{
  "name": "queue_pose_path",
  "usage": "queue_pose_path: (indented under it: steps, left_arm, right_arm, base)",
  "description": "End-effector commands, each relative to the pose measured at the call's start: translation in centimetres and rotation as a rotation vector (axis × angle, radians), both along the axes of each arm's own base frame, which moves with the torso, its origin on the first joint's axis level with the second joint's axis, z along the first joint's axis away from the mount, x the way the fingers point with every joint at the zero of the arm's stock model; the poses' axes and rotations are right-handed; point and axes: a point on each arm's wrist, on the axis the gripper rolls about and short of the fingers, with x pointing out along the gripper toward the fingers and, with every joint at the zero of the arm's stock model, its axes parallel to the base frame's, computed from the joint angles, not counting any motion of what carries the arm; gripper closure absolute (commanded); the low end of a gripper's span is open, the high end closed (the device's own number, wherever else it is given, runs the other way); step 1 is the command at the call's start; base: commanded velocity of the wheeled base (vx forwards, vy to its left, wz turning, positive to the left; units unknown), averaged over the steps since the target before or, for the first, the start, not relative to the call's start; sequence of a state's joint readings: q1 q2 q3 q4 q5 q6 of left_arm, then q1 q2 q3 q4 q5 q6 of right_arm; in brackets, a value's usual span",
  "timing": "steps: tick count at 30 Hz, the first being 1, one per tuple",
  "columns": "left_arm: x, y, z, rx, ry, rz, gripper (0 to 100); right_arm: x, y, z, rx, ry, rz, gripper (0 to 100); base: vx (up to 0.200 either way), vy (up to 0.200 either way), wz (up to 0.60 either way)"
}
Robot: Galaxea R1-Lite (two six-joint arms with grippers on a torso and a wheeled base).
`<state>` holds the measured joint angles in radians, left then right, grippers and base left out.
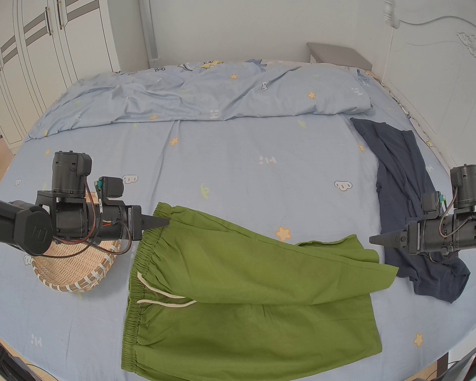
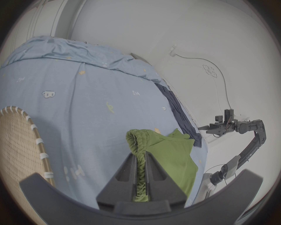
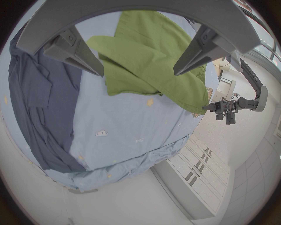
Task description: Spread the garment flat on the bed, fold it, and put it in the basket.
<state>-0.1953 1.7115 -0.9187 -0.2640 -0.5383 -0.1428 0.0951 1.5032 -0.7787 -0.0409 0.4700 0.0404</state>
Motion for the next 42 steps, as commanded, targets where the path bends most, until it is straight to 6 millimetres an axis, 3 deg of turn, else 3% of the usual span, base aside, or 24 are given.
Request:
queue_pose_path:
  steps: [1,12,17,21,27,39,40,42]
  left_arm:
    - [0.0,1.0,0.0,0.000,-0.010,0.032,100]
    - [0.4,1.3,-0.8,0.001,-0.006,0.044,100]
    - [0.5,1.5,-0.8,-0.002,-0.012,0.049,100]
    - [0.5,1.7,-0.8,-0.003,-0.014,0.058,100]
    - [0.7,1.7,-0.7,-0.004,-0.015,0.059,100]
    - [1.1,1.8,-1.3,-0.003,0.002,0.063,100]
    - [1.1,1.8,-1.3,-0.003,0.002,0.063,100]
    - [1.0,1.8,-1.3,-0.003,0.002,0.063,100]
  right_arm:
    - [0.5,-1.2,-2.0,0.013,0.077,-0.031,0]
    - [-0.6,-3.8,-4.2,0.029,0.150,-0.126,0]
    - [-0.2,-3.8,-4.9,0.027,0.159,-0.125,0]
    - [0.7,-3.7,-7.5,0.024,0.212,-0.116,0]
    - [1.4,-3.2,-9.5,0.026,0.168,-0.094,0]
    - [1.6,-3.1,-10.2,0.070,0.153,-0.052,0]
    - [1.6,-3.1,-10.2,0.077,0.144,-0.048,100]
    - [1.7,-3.1,-10.1,0.079,0.133,-0.047,100]
  base:
    - [0.000,0.000,0.00]
    - [0.000,0.000,0.00]
    - [0.000,0.000,0.00]
    - [0.000,0.000,0.00]
    - [0.000,0.000,0.00]
    - [0.000,0.000,0.00]
    - [0.000,0.000,0.00]
    - [0.000,0.000,0.00]
